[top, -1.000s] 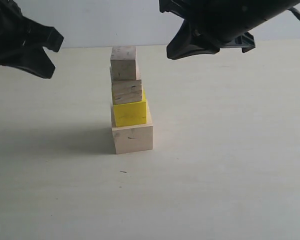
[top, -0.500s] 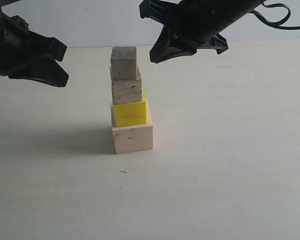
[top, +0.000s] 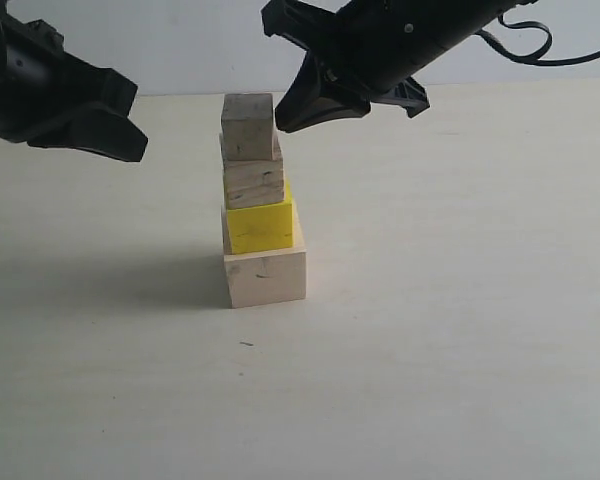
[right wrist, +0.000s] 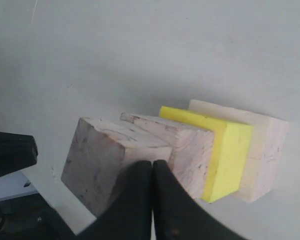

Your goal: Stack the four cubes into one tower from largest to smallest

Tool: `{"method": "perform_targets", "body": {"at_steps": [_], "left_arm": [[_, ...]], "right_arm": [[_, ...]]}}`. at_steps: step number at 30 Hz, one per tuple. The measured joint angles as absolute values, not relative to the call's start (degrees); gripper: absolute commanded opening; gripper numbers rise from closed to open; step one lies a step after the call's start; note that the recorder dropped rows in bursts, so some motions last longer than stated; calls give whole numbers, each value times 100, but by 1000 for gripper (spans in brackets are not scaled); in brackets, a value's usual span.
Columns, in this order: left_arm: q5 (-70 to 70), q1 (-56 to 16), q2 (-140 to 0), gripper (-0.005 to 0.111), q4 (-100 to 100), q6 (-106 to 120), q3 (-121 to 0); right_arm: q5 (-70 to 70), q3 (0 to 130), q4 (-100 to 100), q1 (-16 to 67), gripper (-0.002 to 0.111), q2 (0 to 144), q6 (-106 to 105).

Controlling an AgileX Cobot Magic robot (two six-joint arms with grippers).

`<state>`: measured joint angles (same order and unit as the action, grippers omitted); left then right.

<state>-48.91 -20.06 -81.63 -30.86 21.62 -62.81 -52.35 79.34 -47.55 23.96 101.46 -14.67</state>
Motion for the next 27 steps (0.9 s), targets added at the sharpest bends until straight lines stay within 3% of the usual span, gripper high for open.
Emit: {"method": "perform_targets", "body": {"at_steps": [27], "left_arm": [[-4792,-2006,-8163,0,-3431,2632,-6281]], "right_arm": [[-5155,7934,-4882,2396,0,10196,-1891]]}}
